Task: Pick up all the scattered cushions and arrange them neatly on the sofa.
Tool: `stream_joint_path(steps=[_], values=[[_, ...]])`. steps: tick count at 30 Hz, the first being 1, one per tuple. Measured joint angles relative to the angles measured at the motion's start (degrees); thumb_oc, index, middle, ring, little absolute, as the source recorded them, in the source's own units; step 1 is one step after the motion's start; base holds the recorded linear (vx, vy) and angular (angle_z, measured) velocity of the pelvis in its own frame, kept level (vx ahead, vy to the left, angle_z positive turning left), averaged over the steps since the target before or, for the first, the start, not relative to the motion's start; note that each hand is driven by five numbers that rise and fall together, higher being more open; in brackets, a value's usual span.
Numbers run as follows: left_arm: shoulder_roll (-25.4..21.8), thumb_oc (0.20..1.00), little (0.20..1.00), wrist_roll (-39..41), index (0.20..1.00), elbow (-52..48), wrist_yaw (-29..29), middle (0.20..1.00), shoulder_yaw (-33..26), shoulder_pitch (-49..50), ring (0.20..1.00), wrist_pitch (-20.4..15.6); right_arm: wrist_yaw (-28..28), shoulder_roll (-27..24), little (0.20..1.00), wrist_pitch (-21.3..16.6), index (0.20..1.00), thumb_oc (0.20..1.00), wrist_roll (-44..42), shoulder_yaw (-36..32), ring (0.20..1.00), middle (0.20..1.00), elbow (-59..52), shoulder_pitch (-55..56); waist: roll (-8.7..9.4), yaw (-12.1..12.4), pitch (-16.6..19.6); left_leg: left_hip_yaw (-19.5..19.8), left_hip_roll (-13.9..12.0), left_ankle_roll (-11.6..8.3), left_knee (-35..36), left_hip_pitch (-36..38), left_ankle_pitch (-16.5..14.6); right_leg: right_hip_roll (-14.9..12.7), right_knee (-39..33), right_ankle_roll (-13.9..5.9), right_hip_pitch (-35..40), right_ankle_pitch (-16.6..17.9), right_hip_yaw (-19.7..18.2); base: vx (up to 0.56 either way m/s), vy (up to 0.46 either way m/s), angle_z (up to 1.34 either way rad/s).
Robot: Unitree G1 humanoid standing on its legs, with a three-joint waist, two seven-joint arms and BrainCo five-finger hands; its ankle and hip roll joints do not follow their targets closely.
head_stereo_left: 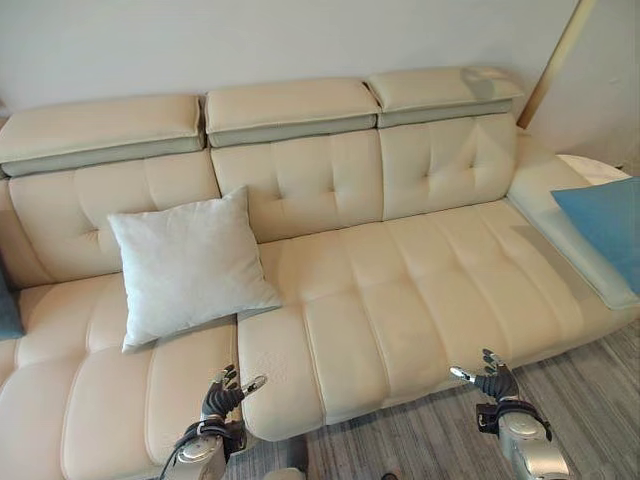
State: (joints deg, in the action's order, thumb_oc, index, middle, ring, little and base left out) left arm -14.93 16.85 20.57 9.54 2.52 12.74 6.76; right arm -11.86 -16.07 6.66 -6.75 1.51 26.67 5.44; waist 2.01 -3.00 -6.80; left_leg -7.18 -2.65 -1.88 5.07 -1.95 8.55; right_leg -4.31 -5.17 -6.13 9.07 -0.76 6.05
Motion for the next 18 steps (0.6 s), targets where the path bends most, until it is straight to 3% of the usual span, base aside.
stream_joint_path(steps=[3,7,8,9,10,11,12,13,14,15,16,17,18], values=[[-0.35,1.0,1.0,-0.03,1.0,0.21,-0.03,1.0,0.06,0.23,1.0,0.25,-0.03,0.64,1.0,0.06,1.0,1.0,0.0,0.02,1.0,1.0,-0.02,2.01,0.55,-0.75,0.46,-0.92,-0.15,0.02,0.02,-0.05,-0.02,-0.06,0.0,0.06,-0.65,0.38,-1.15,-0.06,0.049,-0.22],[-0.5,1.0,1.0,-0.58,1.0,1.17,-0.07,1.0,0.19,0.32,1.0,0.7,-0.03,1.61,1.0,0.13,1.0,1.0,0.0,0.06,1.0,1.0,-0.16,2.47,0.33,-1.86,0.56,-5.23,-0.71,0.47,0.05,-0.24,-0.36,-0.31,0.0,-0.3,-3.58,2.71,-5.26,-0.11,0.031,-0.71],[-0.76,1.0,1.0,-0.77,1.0,1.27,-0.03,1.0,0.19,0.49,1.0,0.72,0.02,2.21,1.0,0.12,1.0,1.0,0.0,0.13,1.0,1.0,-0.22,1.53,0.17,-1.61,0.54,-8.23,-1.53,0.8,0.14,-0.02,-1.27,-0.23,0.05,-0.83,-5.66,4.83,-7.34,-0.07,-0.017,-1.65],[-0.93,1.0,1.0,-1.48,1.0,1.61,0.08,1.0,0.04,0.39,1.0,0.79,0.02,2.78,1.0,0.11,1.0,1.0,0.04,0.06,1.0,1.0,-0.23,0.54,-0.11,-1.6,0.29,-12.49,-2.66,1.15,-0.11,0.08,-1.84,0.49,0.34,-0.43,-8.61,8.99,-6.98,-0.1,-0.035,-2.05],[-1.15,1.0,1.0,-2.24,1.0,1.71,0.02,1.0,-0.16,0.4,1.0,0.79,0.02,3.11,1.0,0.1,1.0,1.0,0.04,0.07,1.0,1.0,-0.13,-1.34,-0.74,-0.98,-0.11,-15.16,-4.22,1.31,0.2,0.2,-2.0,1.17,0.36,-0.48,-10.34,11.64,-3.32,-0.04,-0.05,-2.23],[-1.94,1.0,1.0,-2.32,1.0,2.24,-0.07,1.0,-0.25,0.36,1.0,0.8,0.01,3.4,1.0,-0.02,1.0,1.0,0.08,0.06,1.0,1.0,-0.48,-2.52,-0.88,-0.54,-0.8,-18.28,-4.49,1.43,0.2,0.9,-2.44,0.77,0.07,1.08,-11.56,10.61,6.95,-0.06,-0.075,-1.88],[-2.05,1.0,1.0,-2.35,1.0,3.12,-0.02,1.0,-0.49,-0.14,1.0,0.9,-0.14,3.03,1.0,0.02,1.0,1.0,0.14,-0.42,1.0,1.0,-0.18,-2.37,-0.66,-1.19,-1.01,-22.07,-4.68,1.55,0.18,2.29,-2.6,-1.02,0.72,5.26,-11.34,6.53,16.17,-0.02,-0.115,-1.56],[-1.77,1.0,1.0,-2.37,1.0,2.88,-0.02,1.0,-0.51,0.05,1.0,0.78,-0.16,2.73,1.0,0.11,1.0,1.0,0.14,-0.57,1.0,1.0,0.07,-2.27,-1.28,-0.95,-0.85,-24.91,-5.72,1.52,0.18,2.96,-2.62,-2.23,2.17,6.02,-11.62,4.67,22.2,0.02,-0.091,-1.48],[-1.62,1.0,1.0,-2.4,1.0,2.5,-0.06,1.0,-0.48,0.4,1.0,0.5,-0.16,2.4,1.0,0.12,1.0,1.0,0.15,-0.5,1.0,1.0,-0.11,-1.9,-2.55,-0.39,-0.84,-27.39,-7.03,0.68,0.17,3.66,-3.31,-3.66,5.4,4.93,-12.43,2.42,26.73,0.02,-0.067,-1.35],[-1.69,1.0,1.0,-2.42,1.0,2.58,-0.05,1.0,-0.51,0.88,1.0,0.43,-0.13,2.46,1.0,0.05,1.0,1.0,0.17,-0.57,1.0,1.0,-0.13,-1.72,-2.74,0.0,-0.84,-28.59,-7.46,0.44,0.17,4.19,-3.47,-5.11,7.09,4.21,-12.55,1.02,28.64,0.08,-0.137,-1.41],[-1.82,1.0,1.0,-2.68,1.0,2.75,-0.06,1.0,-0.58,0.46,1.0,0.45,-0.08,2.25,1.0,0.14,1.0,1.0,0.21,-0.45,1.0,1.0,-0.15,-1.1,-2.23,0.26,-0.69,-27.97,-7.29,0.13,0.16,4.3,-3.61,-6.16,7.85,1.7,-12.9,1.62,29.21,0.1,-0.222,-1.01],[-1.59,1.0,1.0,-3.2,1.0,2.76,-0.06,1.0,-0.52,-0.05,1.0,0.47,0.0,2.01,1.0,0.15,1.0,1.0,0.62,-0.43,1.0,1.0,-0.16,-1.03,-1.69,0.16,-0.57,-28.01,-7.46,-0.42,0.17,4.86,-3.98,-6.19,7.81,1.68,-13.58,2.72,29.92,0.15,-0.366,-0.92],[-1.07,1.0,1.0,-3.86,1.0,2.86,-0.29,1.0,-0.36,0.07,1.0,0.62,-0.05,1.46,1.0,0.12,1.0,1.0,0.65,-0.42,1.0,1.0,-0.22,-0.71,-2.31,0.02,-0.69,-27.18,-7.68,-1.0,0.16,5.17,-4.15,-5.57,7.49,1.53,-13.33,3.64,29.59,0.12,-0.312,-0.71]])
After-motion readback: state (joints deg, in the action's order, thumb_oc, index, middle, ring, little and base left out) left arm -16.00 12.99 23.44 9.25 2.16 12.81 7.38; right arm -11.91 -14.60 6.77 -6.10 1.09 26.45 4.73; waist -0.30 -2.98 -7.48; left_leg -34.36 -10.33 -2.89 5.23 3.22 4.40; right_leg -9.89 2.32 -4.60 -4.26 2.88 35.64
